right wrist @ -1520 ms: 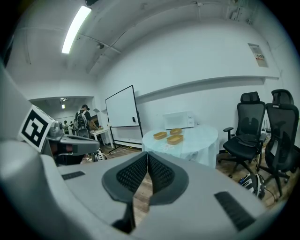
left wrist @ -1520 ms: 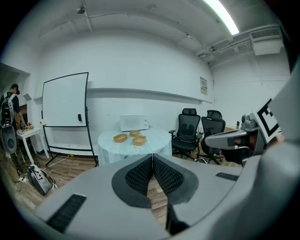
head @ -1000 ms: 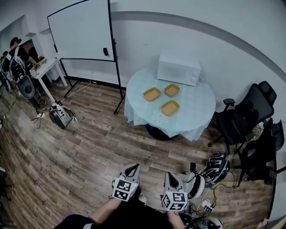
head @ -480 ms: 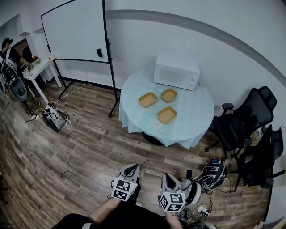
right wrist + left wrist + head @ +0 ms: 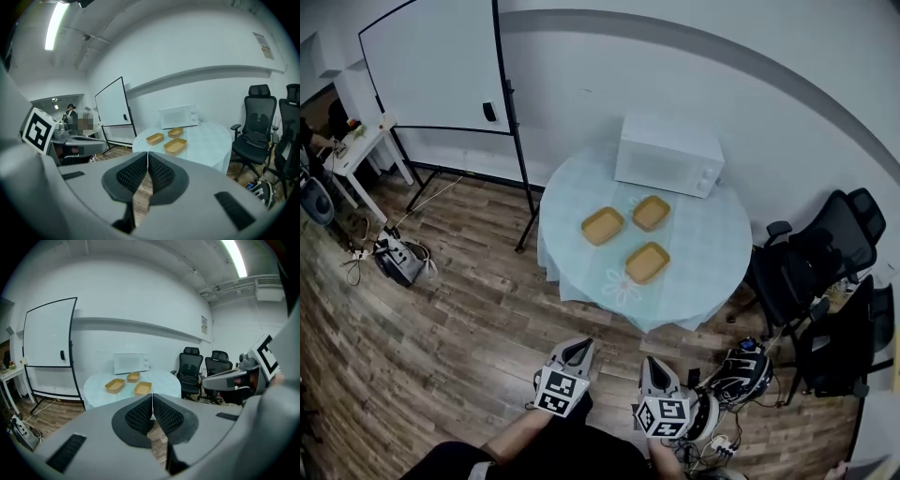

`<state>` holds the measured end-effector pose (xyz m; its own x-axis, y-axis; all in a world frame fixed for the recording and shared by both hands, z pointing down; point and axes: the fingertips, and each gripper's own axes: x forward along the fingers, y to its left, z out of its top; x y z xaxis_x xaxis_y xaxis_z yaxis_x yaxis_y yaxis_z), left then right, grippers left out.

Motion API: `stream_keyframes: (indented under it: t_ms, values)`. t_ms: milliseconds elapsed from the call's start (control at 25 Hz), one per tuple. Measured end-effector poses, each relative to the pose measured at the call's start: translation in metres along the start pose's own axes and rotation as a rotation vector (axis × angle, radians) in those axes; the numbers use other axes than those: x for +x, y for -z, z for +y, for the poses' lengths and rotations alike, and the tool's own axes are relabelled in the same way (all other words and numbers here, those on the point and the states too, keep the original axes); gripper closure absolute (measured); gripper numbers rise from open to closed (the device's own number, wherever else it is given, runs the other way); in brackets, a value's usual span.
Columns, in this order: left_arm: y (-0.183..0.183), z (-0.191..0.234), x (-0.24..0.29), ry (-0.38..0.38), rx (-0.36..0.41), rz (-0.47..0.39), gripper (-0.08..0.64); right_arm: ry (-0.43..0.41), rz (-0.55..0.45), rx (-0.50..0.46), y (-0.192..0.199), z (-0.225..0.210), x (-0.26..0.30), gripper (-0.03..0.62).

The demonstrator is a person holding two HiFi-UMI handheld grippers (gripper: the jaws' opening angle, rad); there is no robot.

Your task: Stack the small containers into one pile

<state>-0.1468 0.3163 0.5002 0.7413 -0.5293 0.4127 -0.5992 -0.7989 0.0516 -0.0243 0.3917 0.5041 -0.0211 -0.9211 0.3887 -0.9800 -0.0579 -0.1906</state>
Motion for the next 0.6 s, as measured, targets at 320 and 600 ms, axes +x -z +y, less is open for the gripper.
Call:
stream_keyframes:
  t_ms: [320, 600]
  values:
    - [-0.022, 0.052, 0.051, 0.038, 0.008, 0.006, 0.546, 0.016, 0.007, 0.001, -0.029, -0.004, 0.069, 0.568]
    - [-0.028, 0.079, 0.083, 0.08, 0.005, 0.016, 0.546, 0.064, 0.017, 0.02, -0.04, -0.009, 0.101, 0.566]
